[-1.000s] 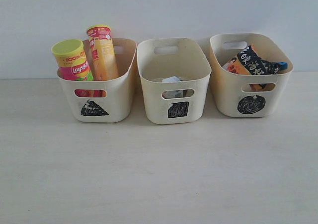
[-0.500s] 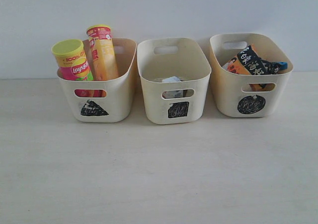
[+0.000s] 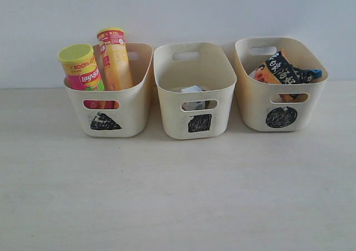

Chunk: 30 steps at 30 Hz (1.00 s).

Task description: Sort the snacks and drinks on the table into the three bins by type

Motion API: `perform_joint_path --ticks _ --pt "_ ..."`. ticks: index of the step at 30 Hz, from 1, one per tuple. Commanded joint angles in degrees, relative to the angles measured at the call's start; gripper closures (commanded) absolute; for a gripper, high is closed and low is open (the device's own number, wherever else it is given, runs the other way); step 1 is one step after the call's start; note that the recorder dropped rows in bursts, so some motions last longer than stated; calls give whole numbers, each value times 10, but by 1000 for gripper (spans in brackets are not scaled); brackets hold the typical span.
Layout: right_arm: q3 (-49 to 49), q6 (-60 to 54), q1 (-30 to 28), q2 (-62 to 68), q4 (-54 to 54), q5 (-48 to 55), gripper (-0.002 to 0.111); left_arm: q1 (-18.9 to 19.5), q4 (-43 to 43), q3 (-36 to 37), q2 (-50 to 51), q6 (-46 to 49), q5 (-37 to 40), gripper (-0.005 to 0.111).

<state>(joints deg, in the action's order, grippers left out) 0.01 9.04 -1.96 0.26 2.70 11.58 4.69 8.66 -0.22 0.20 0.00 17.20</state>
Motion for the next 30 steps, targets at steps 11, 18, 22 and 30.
perform_joint_path --ticks 11,18,22,30 --pt "0 -97 35 -3 3 79 108 -2 -3 2 -2 -4 0 102" --pt "0 -90 37 -3 -7 80 108 -2 -3 2 -2 -4 0 102" --pt "0 -96 37 -3 -7 80 108 -2 -3 2 -2 -4 0 102" --pt "0 -94 37 -3 -7 80 108 -2 -3 2 -2 -4 0 102"
